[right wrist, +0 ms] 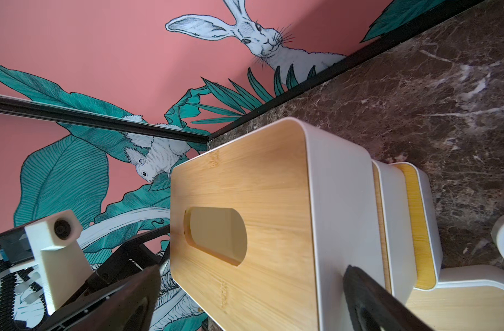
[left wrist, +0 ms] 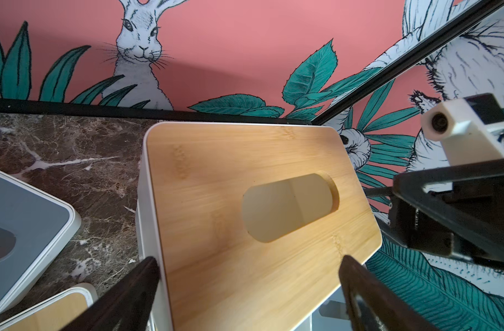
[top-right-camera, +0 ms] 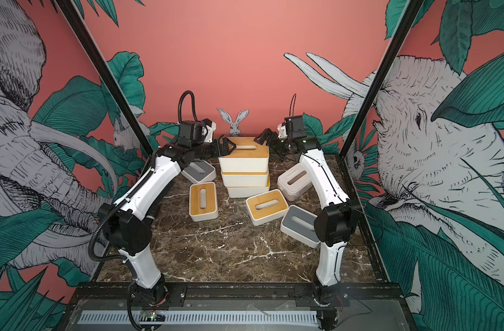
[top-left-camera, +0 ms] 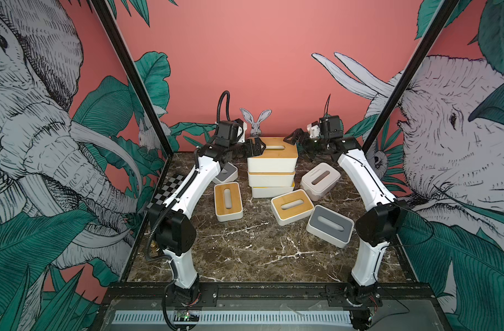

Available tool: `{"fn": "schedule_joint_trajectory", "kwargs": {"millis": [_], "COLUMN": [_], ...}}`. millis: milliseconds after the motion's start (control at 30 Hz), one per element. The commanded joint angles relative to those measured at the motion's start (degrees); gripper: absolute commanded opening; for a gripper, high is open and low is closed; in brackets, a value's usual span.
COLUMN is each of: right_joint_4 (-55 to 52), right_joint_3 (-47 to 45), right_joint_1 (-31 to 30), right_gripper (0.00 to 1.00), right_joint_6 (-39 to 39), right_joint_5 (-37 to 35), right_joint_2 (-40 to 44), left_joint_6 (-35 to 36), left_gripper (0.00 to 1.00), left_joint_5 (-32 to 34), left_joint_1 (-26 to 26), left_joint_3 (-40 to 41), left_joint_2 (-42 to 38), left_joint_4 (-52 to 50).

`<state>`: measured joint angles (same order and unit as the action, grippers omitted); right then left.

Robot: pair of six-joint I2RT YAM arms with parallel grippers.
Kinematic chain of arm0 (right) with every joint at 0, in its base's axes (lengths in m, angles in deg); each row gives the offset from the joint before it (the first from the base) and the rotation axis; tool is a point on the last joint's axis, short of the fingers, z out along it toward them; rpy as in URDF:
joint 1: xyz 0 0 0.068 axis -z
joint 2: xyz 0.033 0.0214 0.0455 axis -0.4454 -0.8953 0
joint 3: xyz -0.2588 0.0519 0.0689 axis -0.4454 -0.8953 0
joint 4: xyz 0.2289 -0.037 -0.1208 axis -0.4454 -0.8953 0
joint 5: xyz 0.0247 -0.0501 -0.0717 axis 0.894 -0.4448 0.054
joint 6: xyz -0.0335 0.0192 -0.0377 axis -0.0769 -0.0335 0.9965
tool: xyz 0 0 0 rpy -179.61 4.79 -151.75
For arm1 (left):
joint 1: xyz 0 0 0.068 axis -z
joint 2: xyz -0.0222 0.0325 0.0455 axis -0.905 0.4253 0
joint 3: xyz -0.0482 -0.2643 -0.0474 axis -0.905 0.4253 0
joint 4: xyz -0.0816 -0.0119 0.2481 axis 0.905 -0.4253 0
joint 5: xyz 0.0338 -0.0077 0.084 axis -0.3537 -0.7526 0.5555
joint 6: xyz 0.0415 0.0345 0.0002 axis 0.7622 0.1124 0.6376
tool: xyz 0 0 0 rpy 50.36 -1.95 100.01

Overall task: Stack the tissue boxes
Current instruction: Place the tissue box at the tissue box.

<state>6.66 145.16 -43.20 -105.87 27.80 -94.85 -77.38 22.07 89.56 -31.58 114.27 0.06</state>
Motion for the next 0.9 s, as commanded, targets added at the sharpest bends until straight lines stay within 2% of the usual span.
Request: {"fn": "schedule_joint_trajectory", "kwargs": {"millis": [0,500,867], "right_joint_4": [3.47,5.15,3.95], "right_joint_3": [-1.06,-3.43,-5.07], "right_joint_1": [-1.61,-2.14,-0.26], "right_gripper": [0.99,0.99,0.99], "right_joint_6": [-2.15,-4.52,-4.44], "right_joint_5": [3.29,2.45,-0.63], "right_joint_2": [2.73,5.21,6.16], "left_joint_6": [-0.45,-1.52,-1.76], "left_gripper": [0.99,0.99,0.99], "left_joint_5": [-2.13,-3.0,1.13], "left_joint_1": [1.98,2.86,2.06], "left_joint_3": [0.8,2.9,6.53], "left_joint_2": [-3.6,-5.09,-9.4], "left_joint_4": [0.6,2.35,2.17]}}
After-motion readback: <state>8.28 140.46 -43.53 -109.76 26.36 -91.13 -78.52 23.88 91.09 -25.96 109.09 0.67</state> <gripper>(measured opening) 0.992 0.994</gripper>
